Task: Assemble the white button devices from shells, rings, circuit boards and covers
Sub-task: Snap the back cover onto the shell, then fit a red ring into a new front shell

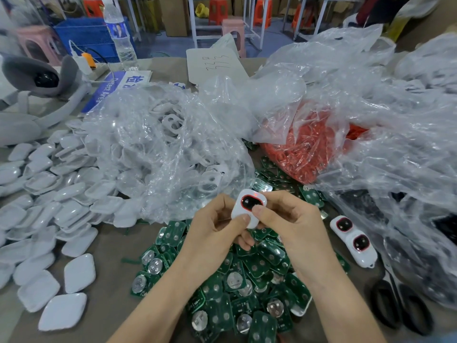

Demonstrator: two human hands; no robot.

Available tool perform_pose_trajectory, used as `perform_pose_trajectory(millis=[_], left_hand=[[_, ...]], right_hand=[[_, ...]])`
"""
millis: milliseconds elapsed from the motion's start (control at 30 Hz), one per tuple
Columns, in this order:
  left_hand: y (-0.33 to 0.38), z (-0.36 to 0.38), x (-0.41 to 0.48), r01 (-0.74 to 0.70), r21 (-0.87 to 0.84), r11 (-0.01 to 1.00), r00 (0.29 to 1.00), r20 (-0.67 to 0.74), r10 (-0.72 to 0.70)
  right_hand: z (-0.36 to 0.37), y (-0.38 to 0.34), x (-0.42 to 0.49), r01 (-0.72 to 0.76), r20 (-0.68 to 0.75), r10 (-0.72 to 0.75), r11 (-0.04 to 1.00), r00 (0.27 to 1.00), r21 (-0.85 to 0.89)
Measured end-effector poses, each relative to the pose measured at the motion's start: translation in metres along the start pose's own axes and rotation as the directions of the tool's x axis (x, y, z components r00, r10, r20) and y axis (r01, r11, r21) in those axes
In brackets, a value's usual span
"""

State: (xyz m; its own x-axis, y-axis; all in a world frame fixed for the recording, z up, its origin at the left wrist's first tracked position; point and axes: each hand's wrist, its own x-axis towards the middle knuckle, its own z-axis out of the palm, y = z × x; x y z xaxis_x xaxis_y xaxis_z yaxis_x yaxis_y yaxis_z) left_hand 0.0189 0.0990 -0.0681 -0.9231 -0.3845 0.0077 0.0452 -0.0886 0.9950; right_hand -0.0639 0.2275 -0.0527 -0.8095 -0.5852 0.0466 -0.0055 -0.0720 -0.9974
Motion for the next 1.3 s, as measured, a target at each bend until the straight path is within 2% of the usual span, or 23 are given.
perform_pose_trajectory(millis=[167, 367, 533, 633, 733, 800, 833, 900, 967, 1033, 1100, 1167, 1233, 1300], left_hand=[[-0.002, 0.0, 0.0, 0.009, 0.008, 1.0, 1.0, 0.005, -0.009], [0.0, -0.001, -0.001, -0.015, 0.075, 0.997, 1.0, 0.015, 0.014], [0.001, 0.002, -0.006, -0.154, 0.284, 0.946, 0.987, 0.088, 0.134], [0.001, 0.006, -0.01, -0.218, 0.35, 0.911, 0.974, 0.137, 0.18], [0.0, 0.007, -0.01, -0.195, 0.306, 0.932, 0.981, 0.08, 0.179], [0.004, 0.011, -0.009, -0.171, 0.267, 0.948, 0.985, 0.047, 0.165], [0.007, 0.016, -0.008, -0.168, 0.277, 0.946, 0.986, 0.047, 0.161], [0.014, 0.029, -0.006, -0.191, 0.347, 0.918, 0.981, 0.082, 0.174], [0.023, 0.038, -0.003, -0.247, 0.44, 0.864, 0.969, 0.103, 0.225], [0.038, 0.036, 0.001, -0.272, 0.539, 0.797, 0.951, 0.024, 0.308], [0.055, 0.022, 0.007, -0.286, 0.588, 0.756, 0.896, -0.115, 0.429], [0.067, 0.0, 0.009, -0.283, 0.613, 0.738, 0.826, -0.235, 0.512], [0.074, -0.031, 0.012, -0.197, 0.647, 0.737, 0.767, -0.367, 0.526], [0.074, -0.069, 0.028, -0.044, 0.725, 0.688, 0.764, -0.419, 0.49]], right_hand=[[0.002, 0.002, 0.003, -0.062, -0.016, 0.063, 0.995, 0.998, 0.074], [0.004, -0.001, 0.001, -0.047, -0.05, 0.054, 0.992, 0.997, 0.118], [0.002, -0.002, -0.008, -0.036, -0.013, 0.037, 0.996, 0.999, 0.079], [-0.013, -0.005, -0.015, -0.012, -0.092, 0.011, 1.0, 0.996, -0.009], [-0.05, -0.009, -0.021, -0.062, -0.237, 0.036, 0.993, 0.971, -0.103], [-0.078, -0.01, -0.02, -0.149, -0.341, 0.038, 0.94, 0.939, -0.306], [-0.09, -0.009, -0.018, -0.2, -0.372, 0.03, 0.882, 0.928, -0.427], [-0.105, -0.005, -0.013, -0.281, -0.396, 0.003, 0.71, 0.918, -0.646], [-0.111, -0.003, -0.013, -0.282, -0.381, -0.058, 0.572, 0.923, -0.77], [-0.113, -0.009, -0.017, -0.219, -0.355, -0.142, 0.565, 0.924, -0.796], [-0.121, -0.024, -0.022, -0.138, -0.358, -0.228, 0.639, 0.905, -0.757], [-0.137, -0.044, -0.023, -0.071, -0.41, -0.326, 0.703, 0.852, -0.707], [-0.156, -0.068, -0.016, -0.056, -0.456, -0.398, 0.702, 0.796, -0.71], [-0.168, -0.085, 0.001, -0.065, -0.425, -0.4, 0.662, 0.812, -0.747]])
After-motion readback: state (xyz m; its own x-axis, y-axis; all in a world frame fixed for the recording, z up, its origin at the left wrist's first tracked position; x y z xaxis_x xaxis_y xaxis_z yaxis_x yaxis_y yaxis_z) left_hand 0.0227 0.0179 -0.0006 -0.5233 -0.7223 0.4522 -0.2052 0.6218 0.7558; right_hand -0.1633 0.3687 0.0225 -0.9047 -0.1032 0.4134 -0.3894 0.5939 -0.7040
